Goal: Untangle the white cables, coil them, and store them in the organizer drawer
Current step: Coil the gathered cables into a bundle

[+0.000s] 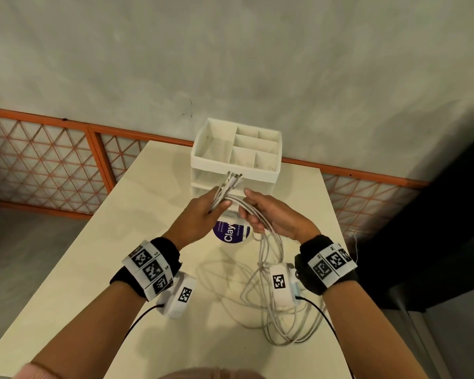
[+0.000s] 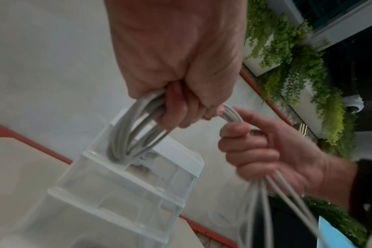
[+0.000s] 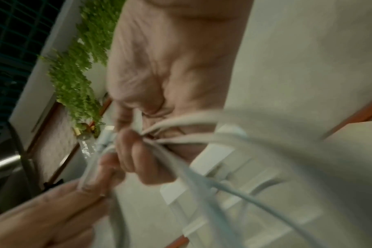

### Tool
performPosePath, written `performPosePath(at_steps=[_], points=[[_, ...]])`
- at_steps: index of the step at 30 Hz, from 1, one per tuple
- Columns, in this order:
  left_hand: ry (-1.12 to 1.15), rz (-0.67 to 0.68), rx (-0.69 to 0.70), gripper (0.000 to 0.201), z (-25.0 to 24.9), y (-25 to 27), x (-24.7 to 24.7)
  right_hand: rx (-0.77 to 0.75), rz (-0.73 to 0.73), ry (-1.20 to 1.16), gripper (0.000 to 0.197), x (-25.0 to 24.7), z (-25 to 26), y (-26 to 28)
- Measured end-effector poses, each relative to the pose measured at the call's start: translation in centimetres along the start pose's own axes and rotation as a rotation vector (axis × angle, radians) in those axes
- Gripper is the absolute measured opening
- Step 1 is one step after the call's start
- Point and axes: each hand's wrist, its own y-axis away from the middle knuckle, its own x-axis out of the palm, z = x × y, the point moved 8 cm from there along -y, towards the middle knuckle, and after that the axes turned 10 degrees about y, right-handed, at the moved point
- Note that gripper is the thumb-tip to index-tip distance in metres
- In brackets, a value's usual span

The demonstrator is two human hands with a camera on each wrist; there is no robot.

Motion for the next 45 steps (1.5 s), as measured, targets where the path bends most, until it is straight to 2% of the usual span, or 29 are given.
performPosePath(at_steps=[2,4,8,10,14,18,24,28,32,36,38,41,45], points=[[-0.003,-0.141,0.031,0.025,-0.9,-0.3,-1.6,-0.035,-0.065,0.192,0.025,-0.9,-0.8,0.6],[0.029,-0.274,0.068,0.030,-1.6,-0.5,-3.1,-0.018,-0.086,0.290,0.018,-1.6,-2.3,0.8],[0.094,-0.478,0.108,0.015,-2.9,-0.7,-5.3,0.028,-0.152,0.285,0.011,-2.8,-5.5,1.0],[0.149,-0.540,0.100,0.013,-2.7,-0.8,-6.0,0.045,-0.205,0.252,0.008,-3.7,-6.8,1.4],[0.206,-0.597,0.060,0.016,-1.9,-0.5,-6.4,0.050,-0.279,0.093,0.016,-4.7,-8.2,1.9],[0.236,-0.626,0.018,0.015,-1.4,-0.8,-7.1,-0.011,-0.364,0.004,0.034,-5.3,-7.8,2.7],[0.214,-0.569,-0.012,0.017,-1.3,-0.7,-5.9,-0.015,-0.339,-0.084,0.030,-5.5,-7.4,2.5],[0.184,-0.549,0.001,0.020,-1.6,-0.3,-4.8,0.041,-0.324,-0.013,0.059,-5.0,-7.5,2.3],[0.263,-0.654,-0.028,0.017,-0.6,-0.6,-6.7,0.077,-0.340,0.201,0.047,-5.1,-8.2,2.4],[0.352,-0.802,-0.091,0.026,1.3,-0.4,-9.9,0.185,-0.325,0.338,0.054,-6.2,-11.4,3.6],[0.334,-0.809,-0.087,0.024,1.6,-0.2,-9.9,0.222,-0.388,0.391,0.052,-7.3,-11.9,3.8],[0.329,-0.790,-0.100,0.018,1.9,0.3,-8.9,0.276,-0.560,0.459,0.050,-9.1,-11.2,4.1],[0.248,-0.783,-0.114,0.020,1.9,0.9,-8.2,0.168,-0.787,0.310,0.047,-11.5,-8.8,4.6]])
